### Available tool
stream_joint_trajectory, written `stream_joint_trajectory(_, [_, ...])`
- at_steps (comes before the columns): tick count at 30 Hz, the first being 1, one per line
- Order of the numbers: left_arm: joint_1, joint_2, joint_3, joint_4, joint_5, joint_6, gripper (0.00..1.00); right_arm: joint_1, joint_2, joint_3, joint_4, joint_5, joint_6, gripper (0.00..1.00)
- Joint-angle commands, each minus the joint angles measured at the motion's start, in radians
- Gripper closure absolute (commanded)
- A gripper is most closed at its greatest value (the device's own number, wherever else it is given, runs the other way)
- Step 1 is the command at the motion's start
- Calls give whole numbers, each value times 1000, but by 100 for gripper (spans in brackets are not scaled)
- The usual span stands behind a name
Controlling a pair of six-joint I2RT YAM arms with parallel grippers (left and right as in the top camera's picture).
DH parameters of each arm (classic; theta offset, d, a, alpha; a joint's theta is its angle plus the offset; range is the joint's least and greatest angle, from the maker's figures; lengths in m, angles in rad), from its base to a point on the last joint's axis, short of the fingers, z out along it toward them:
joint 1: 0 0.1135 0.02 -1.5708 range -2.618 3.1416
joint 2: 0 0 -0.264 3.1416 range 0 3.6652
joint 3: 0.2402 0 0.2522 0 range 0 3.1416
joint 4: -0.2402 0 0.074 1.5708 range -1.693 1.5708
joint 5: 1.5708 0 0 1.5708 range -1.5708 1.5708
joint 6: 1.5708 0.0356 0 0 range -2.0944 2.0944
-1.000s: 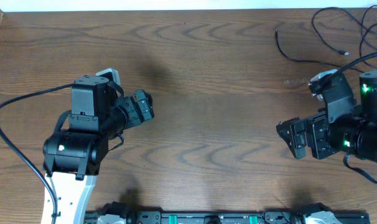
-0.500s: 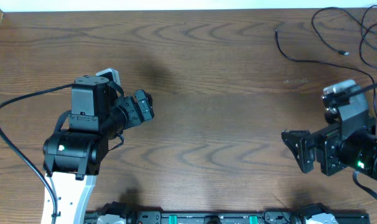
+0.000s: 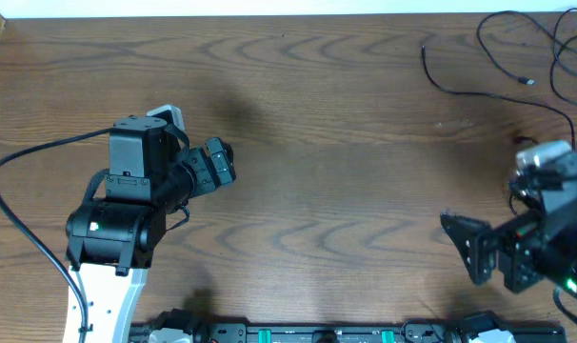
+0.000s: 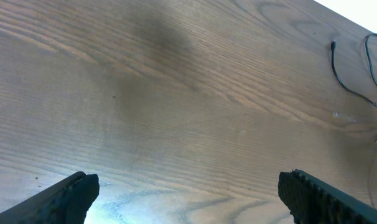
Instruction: Untangle cables
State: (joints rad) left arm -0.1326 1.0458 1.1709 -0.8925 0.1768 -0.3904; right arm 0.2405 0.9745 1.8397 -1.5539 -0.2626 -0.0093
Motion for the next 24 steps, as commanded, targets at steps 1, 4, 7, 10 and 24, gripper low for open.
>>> stream_joint_trajectory(1, [3,1,5,-2,-13,16,2,5,-72,-42,16,-8,-7,1])
stream_joint_trajectory(4, [3,1,5,-2,-13,16,2,5,-141,-110,50,-1,-6,1])
stream_joint_trajectory(7, [3,1,5,-2,-13,16,2,5,-201,-185,92,26,-6,1])
stream_joint_trajectory(10, [3,1,5,-2,-13,16,2,4,-262,-270,165,24,-6,1])
stream_joint_trajectory(24, [3,1,5,-2,-13,16,2,4,-375,-591,399,25,-6,1])
